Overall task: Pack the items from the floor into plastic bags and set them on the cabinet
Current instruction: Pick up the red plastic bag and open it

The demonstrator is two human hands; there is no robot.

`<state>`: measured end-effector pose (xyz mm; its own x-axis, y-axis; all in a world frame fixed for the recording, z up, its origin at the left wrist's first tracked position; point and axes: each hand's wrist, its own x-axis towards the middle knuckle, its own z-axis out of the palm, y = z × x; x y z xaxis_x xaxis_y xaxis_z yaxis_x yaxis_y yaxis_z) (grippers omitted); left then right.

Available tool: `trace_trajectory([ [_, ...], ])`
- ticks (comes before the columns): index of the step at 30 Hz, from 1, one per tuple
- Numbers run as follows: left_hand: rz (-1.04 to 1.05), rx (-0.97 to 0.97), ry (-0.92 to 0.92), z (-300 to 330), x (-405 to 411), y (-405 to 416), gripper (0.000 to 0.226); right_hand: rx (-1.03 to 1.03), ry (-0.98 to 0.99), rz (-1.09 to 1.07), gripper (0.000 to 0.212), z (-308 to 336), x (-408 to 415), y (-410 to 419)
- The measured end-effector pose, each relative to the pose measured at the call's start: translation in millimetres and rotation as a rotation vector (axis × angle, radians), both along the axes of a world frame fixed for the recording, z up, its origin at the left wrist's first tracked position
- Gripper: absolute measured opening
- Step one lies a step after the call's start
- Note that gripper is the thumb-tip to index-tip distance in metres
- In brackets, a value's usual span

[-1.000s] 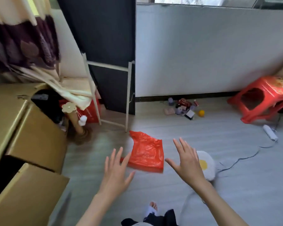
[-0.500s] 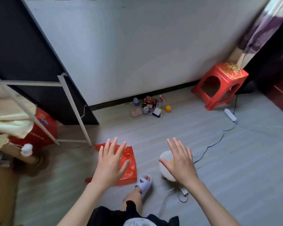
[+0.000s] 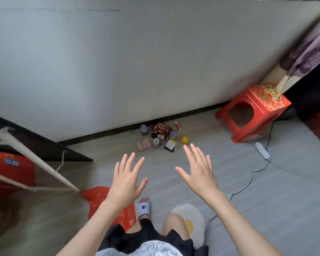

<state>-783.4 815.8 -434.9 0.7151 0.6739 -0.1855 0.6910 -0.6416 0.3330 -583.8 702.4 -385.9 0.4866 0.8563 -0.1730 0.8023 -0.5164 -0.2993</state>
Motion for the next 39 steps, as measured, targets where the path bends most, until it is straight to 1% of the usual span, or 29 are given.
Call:
trace_trajectory([
  [4,-0.008,-0.002,0.026,3,35,33,0.065,-0.010,0.020,0.013,0.073,1,36,33],
  [9,0.124,-0.027,0.026,-2,61,67,0.064,-0.046,0.010,0.076,0.072,-4,81,83],
  [12,0.202,-0.034,0.090,-13,67,76,0.062,-0.084,0.019,0.159,0.071,-13,99,113],
  [16,0.332,-0.110,0.167,-38,77,83,0.060,-0.170,0.064,0.334,0.070,-37,118,151],
  [18,0.449,-0.139,0.167,-54,86,85,0.059,-0.211,0.088,0.414,0.070,-54,134,172],
  [20,0.654,-0.228,0.147,-75,95,77,0.059,-0.261,0.096,0.477,0.069,-74,154,189],
  [22,0.837,-0.316,0.147,-101,101,68,0.064,-0.301,0.092,0.519,0.069,-98,173,205],
  [24,0.915,-0.366,0.140,-123,106,59,0.065,-0.331,0.082,0.548,0.068,-122,186,216],
  [27,0.989,-0.429,0.136,-160,109,46,0.064,-0.358,0.032,0.637,0.068,-170,194,239],
  [31,1.100,-0.443,0.094,-241,102,38,0.062,-0.356,-0.031,0.764,0.068,-267,183,263],
  [36,1.217,-0.487,0.111,-402,75,29,0.065,-0.424,-0.016,0.988,0.067,-441,151,260],
  [39,1.264,-0.531,0.109,-506,54,22,0.066,-0.509,-0.048,1.039,0.067,-544,136,255],
])
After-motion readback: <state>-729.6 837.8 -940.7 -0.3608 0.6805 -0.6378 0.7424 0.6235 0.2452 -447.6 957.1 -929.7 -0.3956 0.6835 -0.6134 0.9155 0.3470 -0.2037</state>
